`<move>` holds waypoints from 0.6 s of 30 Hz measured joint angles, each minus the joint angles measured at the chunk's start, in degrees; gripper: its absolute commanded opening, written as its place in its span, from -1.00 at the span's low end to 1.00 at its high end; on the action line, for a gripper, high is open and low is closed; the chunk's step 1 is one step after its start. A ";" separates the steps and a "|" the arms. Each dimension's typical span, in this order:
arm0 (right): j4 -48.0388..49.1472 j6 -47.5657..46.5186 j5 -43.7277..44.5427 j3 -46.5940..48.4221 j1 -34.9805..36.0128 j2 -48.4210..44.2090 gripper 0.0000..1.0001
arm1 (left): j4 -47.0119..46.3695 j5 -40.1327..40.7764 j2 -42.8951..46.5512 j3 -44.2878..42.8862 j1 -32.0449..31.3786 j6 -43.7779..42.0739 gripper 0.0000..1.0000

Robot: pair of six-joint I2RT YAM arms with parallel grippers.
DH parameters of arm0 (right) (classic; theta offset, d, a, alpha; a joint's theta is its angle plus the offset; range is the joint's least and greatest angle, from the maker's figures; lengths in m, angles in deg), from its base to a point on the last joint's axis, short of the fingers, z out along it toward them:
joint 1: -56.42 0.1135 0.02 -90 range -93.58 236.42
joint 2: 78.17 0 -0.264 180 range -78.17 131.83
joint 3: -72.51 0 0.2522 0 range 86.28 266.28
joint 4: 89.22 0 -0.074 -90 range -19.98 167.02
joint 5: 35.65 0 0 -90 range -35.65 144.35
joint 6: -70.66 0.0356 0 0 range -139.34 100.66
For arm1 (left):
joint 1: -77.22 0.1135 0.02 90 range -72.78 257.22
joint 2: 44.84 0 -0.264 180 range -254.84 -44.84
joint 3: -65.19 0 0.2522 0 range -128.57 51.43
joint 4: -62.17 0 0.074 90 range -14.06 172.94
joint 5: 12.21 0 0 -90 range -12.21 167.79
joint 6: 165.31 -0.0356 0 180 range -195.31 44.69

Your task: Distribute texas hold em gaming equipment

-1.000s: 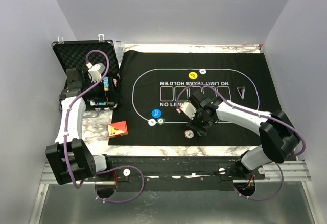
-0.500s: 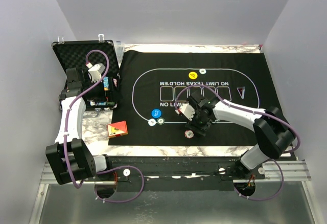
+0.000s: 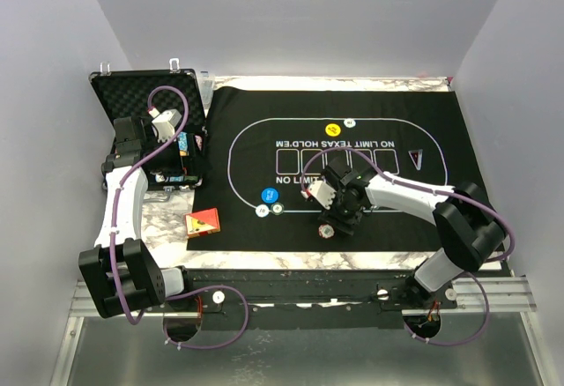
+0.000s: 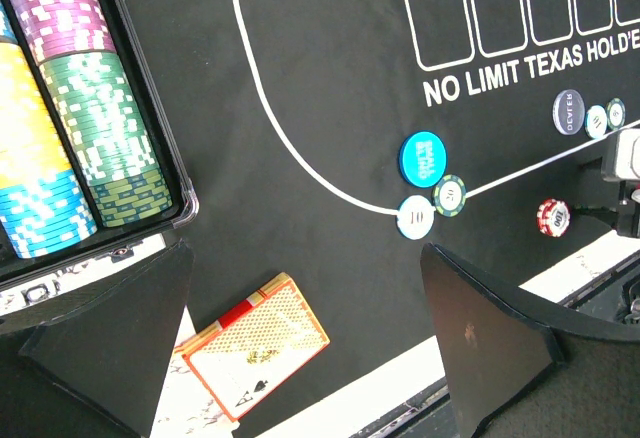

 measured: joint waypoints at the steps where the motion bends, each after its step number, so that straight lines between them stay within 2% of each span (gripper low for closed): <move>1: 0.11 -0.04 -0.31 -0.09 0.00 0.11 0.14 | 0.00 0.00 0.00 0.00 0.00 0.00 0.97; 8: 0.17 -0.48 -1.16 -0.11 0.00 0.13 -0.14 | 0.00 0.00 0.00 0.00 0.00 0.00 0.97; 14: -0.31 -0.98 -1.53 0.20 -0.09 -0.61 -0.65 | 0.00 0.02 0.00 0.00 0.00 0.00 0.97; 18: -1.31 -0.85 -2.89 0.72 0.00 -2.95 -0.80 | 0.00 0.00 0.00 0.00 0.00 0.00 0.97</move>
